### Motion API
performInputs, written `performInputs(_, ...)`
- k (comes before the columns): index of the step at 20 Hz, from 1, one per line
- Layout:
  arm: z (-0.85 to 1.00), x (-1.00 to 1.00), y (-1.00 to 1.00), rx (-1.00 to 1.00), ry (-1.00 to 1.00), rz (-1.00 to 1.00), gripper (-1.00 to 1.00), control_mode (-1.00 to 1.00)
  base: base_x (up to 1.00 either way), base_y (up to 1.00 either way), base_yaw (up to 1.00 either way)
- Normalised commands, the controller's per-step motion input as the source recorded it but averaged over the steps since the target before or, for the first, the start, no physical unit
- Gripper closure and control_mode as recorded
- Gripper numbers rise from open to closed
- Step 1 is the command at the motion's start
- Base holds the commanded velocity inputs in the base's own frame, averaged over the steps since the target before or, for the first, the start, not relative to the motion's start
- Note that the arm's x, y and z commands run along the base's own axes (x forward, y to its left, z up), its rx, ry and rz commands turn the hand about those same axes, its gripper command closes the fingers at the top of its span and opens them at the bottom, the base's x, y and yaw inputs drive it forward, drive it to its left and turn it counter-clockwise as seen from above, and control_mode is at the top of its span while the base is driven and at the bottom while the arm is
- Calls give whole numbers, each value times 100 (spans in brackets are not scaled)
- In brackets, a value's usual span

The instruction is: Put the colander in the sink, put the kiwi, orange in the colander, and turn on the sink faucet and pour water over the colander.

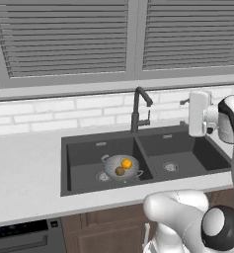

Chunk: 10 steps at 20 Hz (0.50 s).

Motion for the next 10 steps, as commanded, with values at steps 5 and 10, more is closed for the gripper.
performInputs(5,0,44,10,0,-13,10,-100,-100,0,0,0)
performInputs(10,0,44,25,0,-11,11,-100,-100,0,0,0)
